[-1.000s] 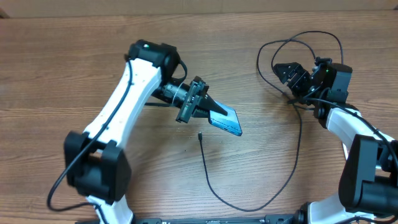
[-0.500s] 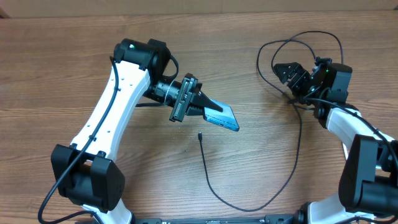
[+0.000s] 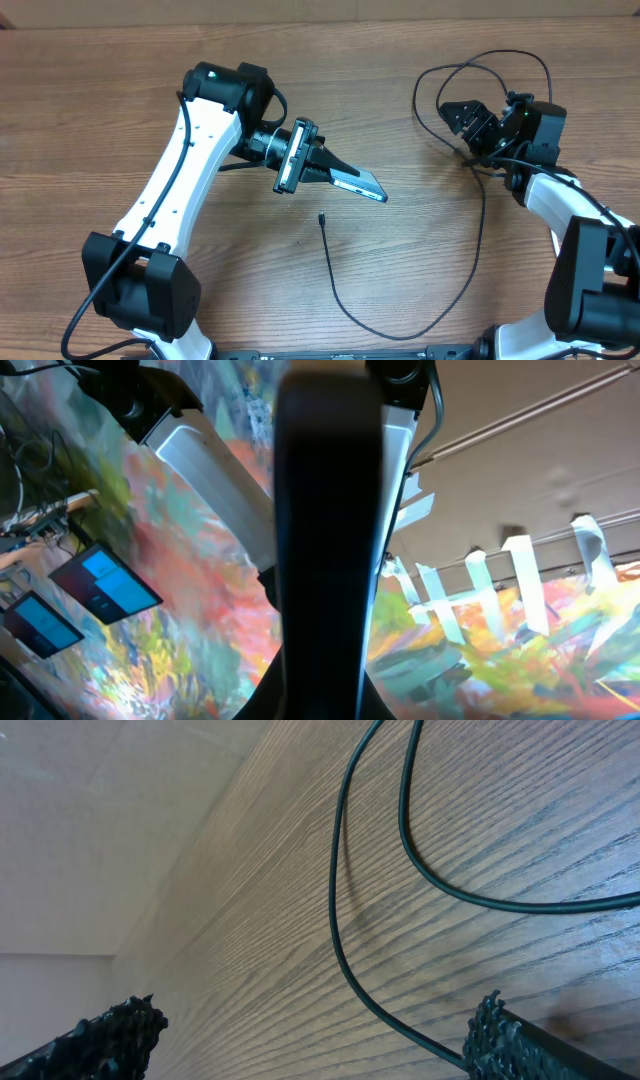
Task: Plug charger to phone and switch on socket
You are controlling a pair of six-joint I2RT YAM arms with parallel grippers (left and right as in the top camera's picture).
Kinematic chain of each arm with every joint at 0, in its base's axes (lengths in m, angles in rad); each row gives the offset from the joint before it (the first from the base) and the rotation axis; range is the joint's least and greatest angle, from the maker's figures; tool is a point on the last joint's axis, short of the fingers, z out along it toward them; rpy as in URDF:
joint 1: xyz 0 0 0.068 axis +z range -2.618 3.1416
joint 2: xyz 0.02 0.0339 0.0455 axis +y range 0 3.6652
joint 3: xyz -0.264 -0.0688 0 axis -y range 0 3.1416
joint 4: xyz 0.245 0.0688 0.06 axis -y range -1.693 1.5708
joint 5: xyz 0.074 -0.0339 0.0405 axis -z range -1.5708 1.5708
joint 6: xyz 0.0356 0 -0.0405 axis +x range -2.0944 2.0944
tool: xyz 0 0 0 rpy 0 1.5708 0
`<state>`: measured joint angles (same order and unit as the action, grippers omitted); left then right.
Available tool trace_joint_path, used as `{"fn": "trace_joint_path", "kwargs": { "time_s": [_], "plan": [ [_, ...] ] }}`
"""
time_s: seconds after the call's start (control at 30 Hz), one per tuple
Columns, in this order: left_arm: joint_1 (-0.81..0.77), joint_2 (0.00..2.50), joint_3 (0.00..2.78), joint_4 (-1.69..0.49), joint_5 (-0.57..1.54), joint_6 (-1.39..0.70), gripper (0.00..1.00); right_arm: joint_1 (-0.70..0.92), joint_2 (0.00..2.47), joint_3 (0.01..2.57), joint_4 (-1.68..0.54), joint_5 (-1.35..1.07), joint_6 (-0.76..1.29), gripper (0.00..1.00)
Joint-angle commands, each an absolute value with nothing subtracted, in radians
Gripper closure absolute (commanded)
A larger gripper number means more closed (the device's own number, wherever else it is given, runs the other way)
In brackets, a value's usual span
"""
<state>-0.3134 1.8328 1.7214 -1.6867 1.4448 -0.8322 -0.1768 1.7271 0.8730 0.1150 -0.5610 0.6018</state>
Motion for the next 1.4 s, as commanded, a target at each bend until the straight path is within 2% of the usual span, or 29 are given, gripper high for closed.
{"fn": "trace_joint_path", "kwargs": {
  "time_s": [0.0, 0.97, 1.23, 1.37],
  "plan": [
    [-0.313, 1.810, 1.737, -1.690, 1.509, -0.846, 0.95, -0.180, 1.730, 0.876, 0.117, -0.550, 0.590, 0.00],
    [-0.313, 1.810, 1.737, -1.668, 1.428, -0.846, 0.96, -0.180, 1.730, 0.876, 0.117, -0.550, 0.590, 0.00],
    [-0.324, 1.810, 1.737, -1.691, 1.277, -0.831, 0.96, -0.180, 1.730, 0.876, 0.117, -0.550, 0.590, 0.00],
    [-0.374, 1.810, 1.737, -1.691, 1.266, -0.773, 0.95, -0.180, 1.730, 0.876, 0.117, -0.550, 0.590, 0.00]
  ]
}}
